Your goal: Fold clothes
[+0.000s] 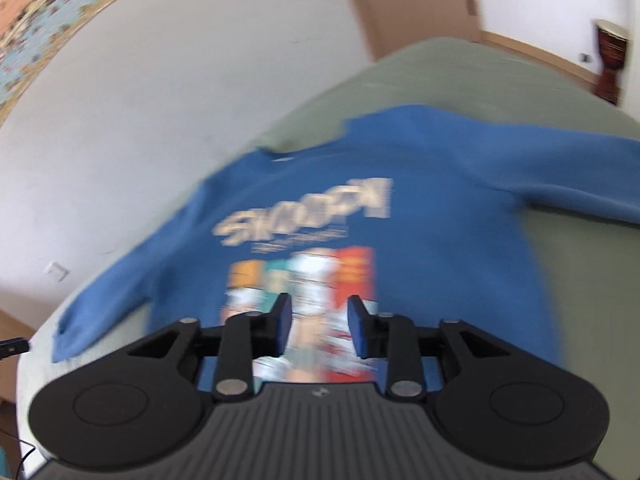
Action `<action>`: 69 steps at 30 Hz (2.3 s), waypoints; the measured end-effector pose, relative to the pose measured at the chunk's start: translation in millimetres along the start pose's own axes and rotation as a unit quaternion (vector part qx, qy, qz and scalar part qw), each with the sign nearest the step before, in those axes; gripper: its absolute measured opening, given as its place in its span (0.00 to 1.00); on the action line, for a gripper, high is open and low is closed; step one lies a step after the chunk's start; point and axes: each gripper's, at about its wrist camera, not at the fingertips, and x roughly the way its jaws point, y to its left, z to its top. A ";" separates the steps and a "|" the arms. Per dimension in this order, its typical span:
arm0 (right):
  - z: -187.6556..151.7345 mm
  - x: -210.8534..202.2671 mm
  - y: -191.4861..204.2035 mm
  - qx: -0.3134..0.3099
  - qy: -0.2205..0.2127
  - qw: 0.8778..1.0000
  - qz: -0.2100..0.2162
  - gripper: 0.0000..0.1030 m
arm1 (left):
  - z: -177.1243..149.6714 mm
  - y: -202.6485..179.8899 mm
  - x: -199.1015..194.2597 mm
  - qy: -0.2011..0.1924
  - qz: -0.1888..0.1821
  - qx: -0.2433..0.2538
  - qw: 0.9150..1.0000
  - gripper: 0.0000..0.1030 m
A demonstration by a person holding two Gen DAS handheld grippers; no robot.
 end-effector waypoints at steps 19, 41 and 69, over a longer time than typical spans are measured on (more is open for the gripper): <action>-7.7 -123.3 -86.2 -0.029 -0.045 0.998 -0.011 0.78 | -64.6 -261.2 -49.7 -0.011 -0.007 0.059 0.998 0.69; -115.9 -303.1 -32.7 -0.140 -0.104 0.983 -0.060 1.00 | -152.1 -322.5 -210.1 -0.079 0.060 0.076 0.992 0.89; -123.7 -310.4 -44.3 -0.116 -0.104 0.984 -0.081 1.00 | -158.5 -334.9 -166.7 -0.043 0.072 0.059 0.995 0.90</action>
